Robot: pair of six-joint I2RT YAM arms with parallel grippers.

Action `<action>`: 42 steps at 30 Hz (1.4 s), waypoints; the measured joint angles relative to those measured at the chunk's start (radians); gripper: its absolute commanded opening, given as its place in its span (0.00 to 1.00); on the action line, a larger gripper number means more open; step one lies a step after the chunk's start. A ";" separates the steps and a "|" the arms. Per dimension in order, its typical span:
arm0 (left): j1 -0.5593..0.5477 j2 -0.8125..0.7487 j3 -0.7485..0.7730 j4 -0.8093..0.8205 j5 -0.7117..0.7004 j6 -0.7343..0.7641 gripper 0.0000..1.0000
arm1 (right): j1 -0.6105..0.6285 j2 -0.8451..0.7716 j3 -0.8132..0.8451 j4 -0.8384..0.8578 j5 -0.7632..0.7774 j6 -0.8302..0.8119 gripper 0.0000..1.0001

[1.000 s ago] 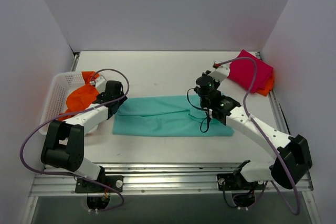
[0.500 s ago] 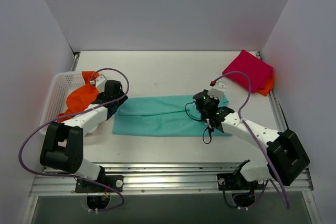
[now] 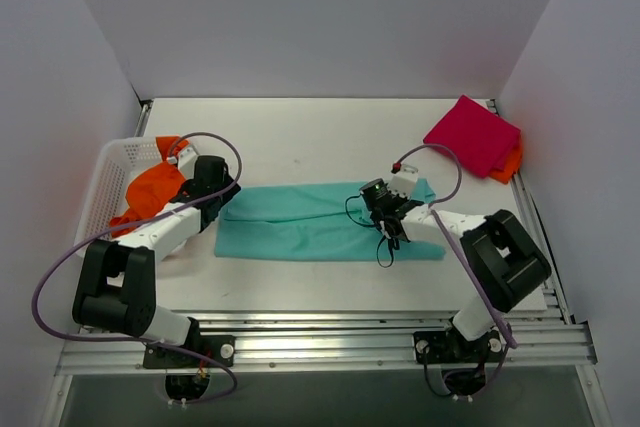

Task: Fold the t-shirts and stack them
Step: Fold the tshirt

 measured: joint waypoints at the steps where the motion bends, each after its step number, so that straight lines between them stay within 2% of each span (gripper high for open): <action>1: 0.003 0.000 0.000 0.000 0.002 0.000 0.63 | -0.010 0.023 0.000 0.007 -0.008 0.003 0.07; 6: 0.017 0.005 0.000 0.007 0.016 0.000 0.63 | -0.044 0.134 0.052 0.062 -0.027 0.007 0.06; 13: 0.024 0.042 0.001 0.012 0.026 0.000 0.63 | -0.080 0.351 0.298 0.145 -0.076 -0.016 0.00; 16: 0.026 0.061 0.005 0.012 0.029 0.000 0.63 | -0.089 0.484 0.486 0.142 -0.114 -0.030 0.00; 23: 0.027 0.070 0.010 0.023 0.042 0.000 0.63 | -0.087 0.849 1.057 0.096 -0.194 -0.126 0.00; 24: 0.027 0.071 0.010 0.027 0.044 0.000 0.63 | -0.087 0.892 1.124 0.097 -0.210 -0.147 0.03; 25: 0.027 0.071 0.010 0.031 0.048 0.000 0.63 | -0.088 0.919 1.168 0.097 -0.223 -0.161 0.14; 26: 0.027 0.071 0.010 0.033 0.050 0.000 0.63 | -0.088 0.935 1.196 0.102 -0.233 -0.175 0.28; 27: 0.027 0.072 0.010 0.035 0.053 0.000 0.63 | -0.088 0.946 1.214 0.108 -0.243 -0.195 0.53; 29: 0.027 0.072 0.010 0.037 0.057 0.000 0.63 | -0.088 0.948 1.229 0.121 -0.252 -0.237 0.81; 31: 0.027 0.072 0.010 0.041 0.063 0.000 0.63 | -0.087 0.945 1.245 0.143 -0.244 -0.287 0.88; 33: 0.027 0.072 0.010 0.044 0.067 0.000 0.63 | -0.083 0.922 1.236 0.159 -0.221 -0.337 0.90; 35: 0.027 0.072 0.010 0.045 0.068 0.003 0.63 | -0.076 0.846 1.161 0.185 -0.163 -0.393 0.99; 38: 0.027 0.070 0.010 0.046 0.066 0.011 0.63 | -0.047 0.642 0.946 0.253 -0.043 -0.468 1.00; 42: 0.027 0.064 0.010 0.046 0.064 0.024 0.63 | 0.035 0.338 0.749 0.308 0.090 -0.500 1.00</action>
